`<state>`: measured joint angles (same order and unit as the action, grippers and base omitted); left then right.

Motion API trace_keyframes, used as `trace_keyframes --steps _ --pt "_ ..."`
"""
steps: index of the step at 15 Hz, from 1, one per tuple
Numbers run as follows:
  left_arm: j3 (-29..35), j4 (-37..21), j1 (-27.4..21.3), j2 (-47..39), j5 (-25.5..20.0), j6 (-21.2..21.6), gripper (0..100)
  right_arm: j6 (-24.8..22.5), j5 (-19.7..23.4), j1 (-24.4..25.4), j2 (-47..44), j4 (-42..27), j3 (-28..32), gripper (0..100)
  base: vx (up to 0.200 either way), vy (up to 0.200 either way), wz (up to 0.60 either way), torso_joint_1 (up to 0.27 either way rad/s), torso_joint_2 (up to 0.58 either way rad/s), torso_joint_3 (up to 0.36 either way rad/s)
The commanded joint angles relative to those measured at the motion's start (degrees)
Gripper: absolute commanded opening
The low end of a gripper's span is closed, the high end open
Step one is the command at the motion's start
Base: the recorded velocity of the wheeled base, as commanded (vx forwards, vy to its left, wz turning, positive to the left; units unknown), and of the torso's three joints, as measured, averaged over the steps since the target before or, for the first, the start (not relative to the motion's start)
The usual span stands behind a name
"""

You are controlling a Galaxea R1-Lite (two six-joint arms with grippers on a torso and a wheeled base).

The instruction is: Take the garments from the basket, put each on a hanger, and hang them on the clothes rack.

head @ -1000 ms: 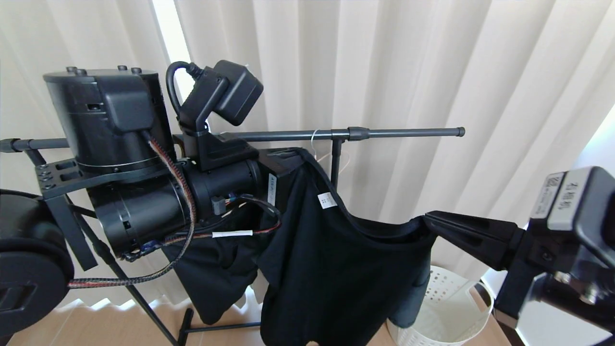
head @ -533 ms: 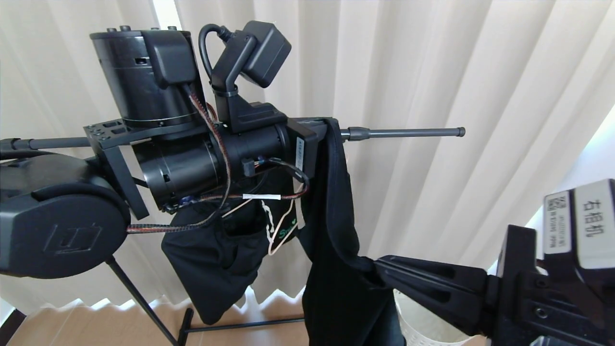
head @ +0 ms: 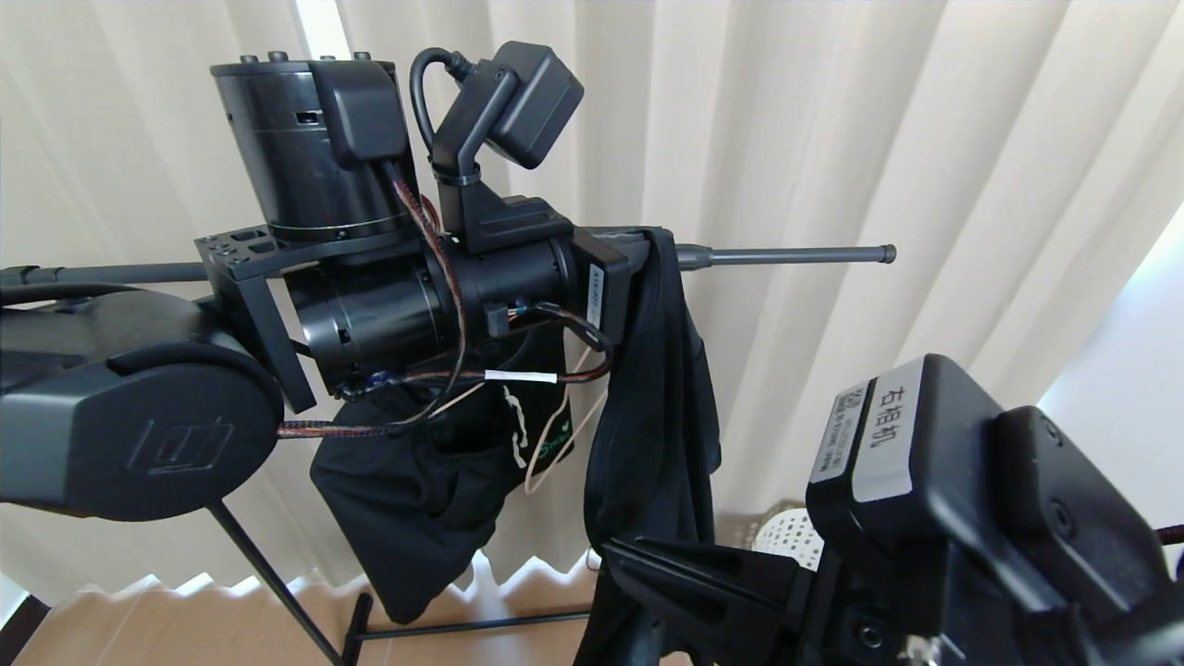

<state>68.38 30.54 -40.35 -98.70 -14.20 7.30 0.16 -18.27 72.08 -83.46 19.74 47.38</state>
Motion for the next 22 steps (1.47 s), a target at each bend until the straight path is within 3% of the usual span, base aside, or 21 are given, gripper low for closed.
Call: trace_keyframes --steps 1,2,5,9,11,12,16,22 --pt "-0.09 -0.13 0.1 0.08 0.14 -0.01 0 -0.95 -0.01 -0.01 1.89 -0.58 -0.19 0 0.0 0.0 0.0 0.0 0.0 0.0" --pt "0.27 -3.03 0.18 0.7 1.63 0.08 0 -4.55 -0.01 -1.24 4.71 -3.3 -0.28 0 0.0 0.0 0.0 0.0 0.0 0.0" --pt "0.62 -8.3 0.45 2.37 6.38 0.17 0 -7.37 -0.01 -5.11 8.05 -9.72 0.34 0 0.0 0.0 0.0 0.0 0.0 0.0" --pt "-0.09 -14.81 0.62 5.62 12.8 0.34 0 -10.88 0.43 -14.95 8.22 -10.07 0.52 0 0.0 0.0 0.0 0.0 0.0 0.0" --pt "-0.26 -16.65 0.62 6.59 13.59 0.34 0 -11.32 0.43 -17.5 7.7 -9.89 1.04 0 0.0 0.0 0.0 0.0 0.0 0.0" --pt "-1.84 -19.99 0.62 8.78 14.64 0.34 0 -11.58 0.61 -21.28 7.17 -9.8 1.92 0 0.0 0.0 0.0 0.0 0.0 0.0" --pt "-6.59 -22.54 0.62 11.86 16.58 0.34 0 -11.5 0.96 -27.43 5.5 -9.54 4.03 0 0.0 0.0 0.0 0.0 0.0 0.0" --pt "-13.88 -22.63 -0.52 14.14 16.66 -0.27 0 -11.5 0.7 -30.77 0.4 -6.2 5.7 0 0.0 0.0 0.0 0.0 0.0 0.0"
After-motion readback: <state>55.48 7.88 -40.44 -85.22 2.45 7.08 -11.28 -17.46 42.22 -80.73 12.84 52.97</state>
